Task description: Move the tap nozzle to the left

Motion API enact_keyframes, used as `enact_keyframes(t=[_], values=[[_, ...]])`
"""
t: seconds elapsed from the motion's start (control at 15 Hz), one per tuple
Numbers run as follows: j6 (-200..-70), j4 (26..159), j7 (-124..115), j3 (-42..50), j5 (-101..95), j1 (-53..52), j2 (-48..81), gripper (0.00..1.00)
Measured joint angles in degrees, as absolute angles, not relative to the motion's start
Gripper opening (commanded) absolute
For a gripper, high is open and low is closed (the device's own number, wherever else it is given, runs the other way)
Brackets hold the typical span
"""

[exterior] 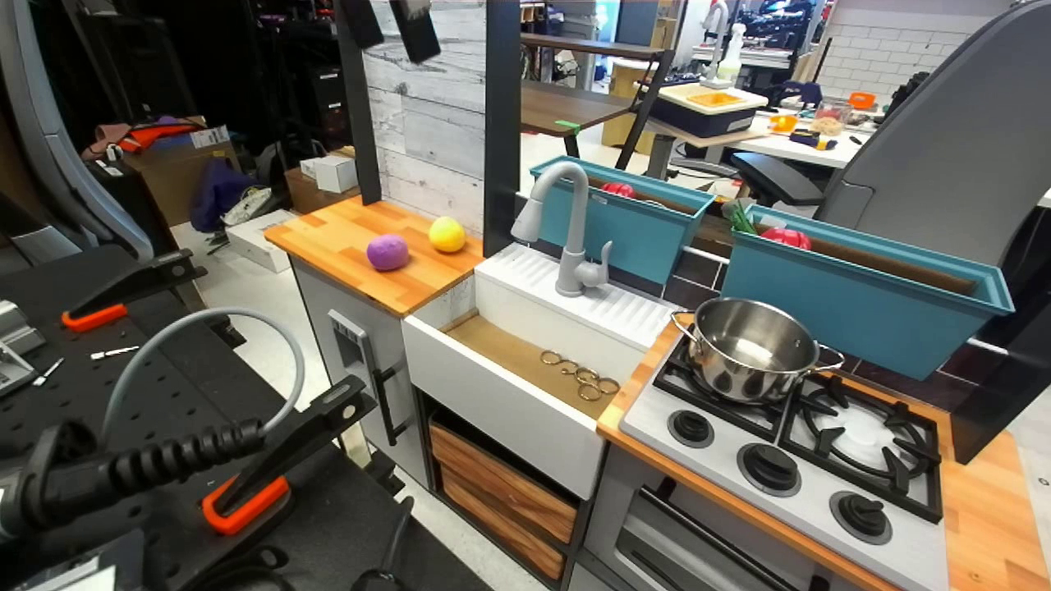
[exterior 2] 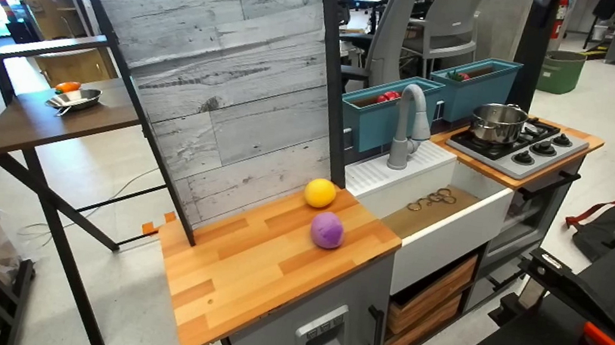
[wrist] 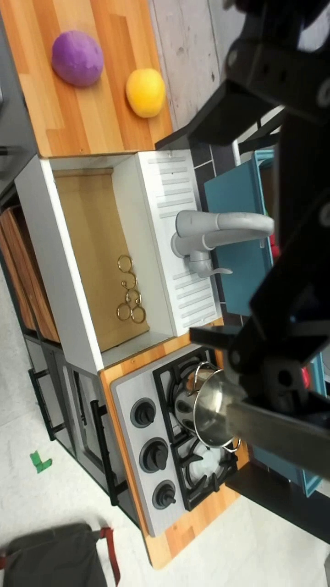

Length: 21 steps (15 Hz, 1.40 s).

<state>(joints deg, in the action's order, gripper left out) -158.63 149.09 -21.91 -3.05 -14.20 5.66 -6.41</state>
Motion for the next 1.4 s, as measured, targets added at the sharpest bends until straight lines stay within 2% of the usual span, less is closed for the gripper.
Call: enact_keyframes(t=[0.2, 0.6, 1.07, 1.4], values=[[-161.7, 148.8, -35.1, -11.3, -29.2, 15.5, -2.1, 1.00], [-160.8, 145.1, -62.5, -11.7, -56.7, 20.7, 0.8, 1.00], [-160.8, 138.1, -93.2, -11.2, -72.3, 16.9, 14.2, 1.00], [-160.6, 128.0, -110.6, -7.4, -83.6, 11.3, 25.3, 1.00]])
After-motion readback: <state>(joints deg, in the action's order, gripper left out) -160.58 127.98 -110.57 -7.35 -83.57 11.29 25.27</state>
